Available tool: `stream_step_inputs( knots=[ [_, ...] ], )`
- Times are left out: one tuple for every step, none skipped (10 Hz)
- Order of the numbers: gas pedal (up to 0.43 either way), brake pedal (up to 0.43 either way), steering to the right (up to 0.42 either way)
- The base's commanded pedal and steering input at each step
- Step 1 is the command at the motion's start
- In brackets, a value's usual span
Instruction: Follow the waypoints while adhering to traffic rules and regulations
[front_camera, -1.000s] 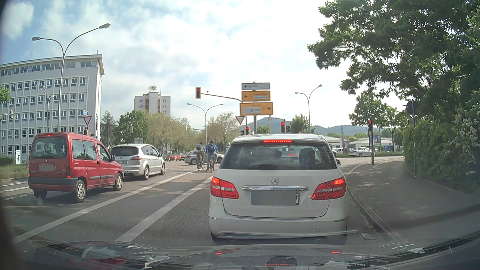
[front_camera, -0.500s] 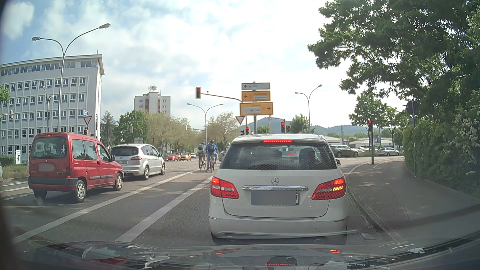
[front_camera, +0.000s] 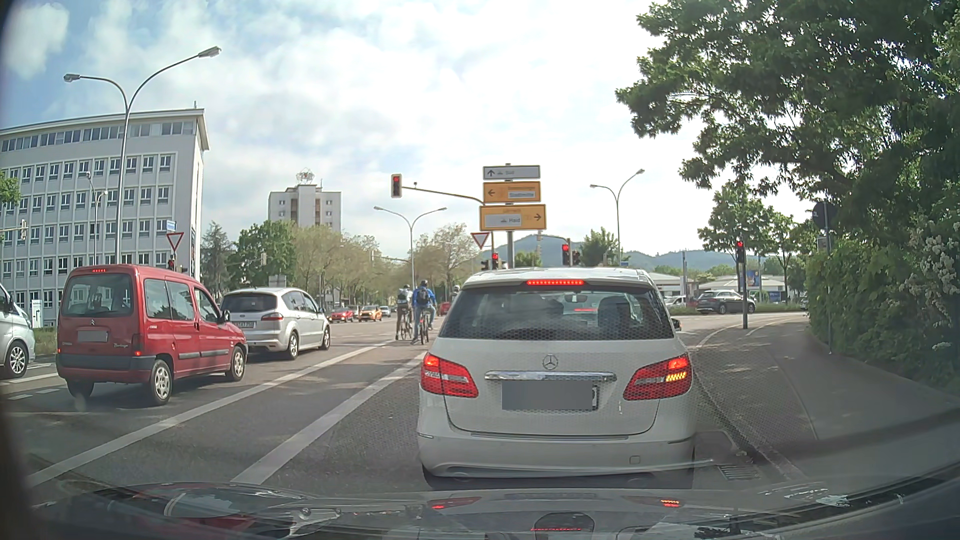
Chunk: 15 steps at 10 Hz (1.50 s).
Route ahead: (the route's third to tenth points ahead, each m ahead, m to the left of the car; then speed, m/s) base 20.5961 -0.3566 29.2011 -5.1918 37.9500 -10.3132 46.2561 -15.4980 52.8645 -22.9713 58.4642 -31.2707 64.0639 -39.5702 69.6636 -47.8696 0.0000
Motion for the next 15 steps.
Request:
stream_step_inputs(
  knots=[
    [0.000, 0.250, 0.080],
    [0.000, 0.250, 0.080],
    [0.000, 0.250, 0.080],
    [0.000, 0.250, 0.080],
    [0.000, 0.250, 0.080],
    [0.000, 0.250, 0.080],
    [0.000, 0.250, 0.080],
    [0.000, 0.250, 0.080],
    [0.000, 0.250, 0.080],
    [0.000, 0.250, 0.080],
    [0.000, 0.250, 0.080],
    [0.000, 0.250, 0.080],
    [0.000, 0.250, 0.080],
    [0.000, 0.250, 0.080],
    [0.000, 0.250, 0.080]
  ],
)
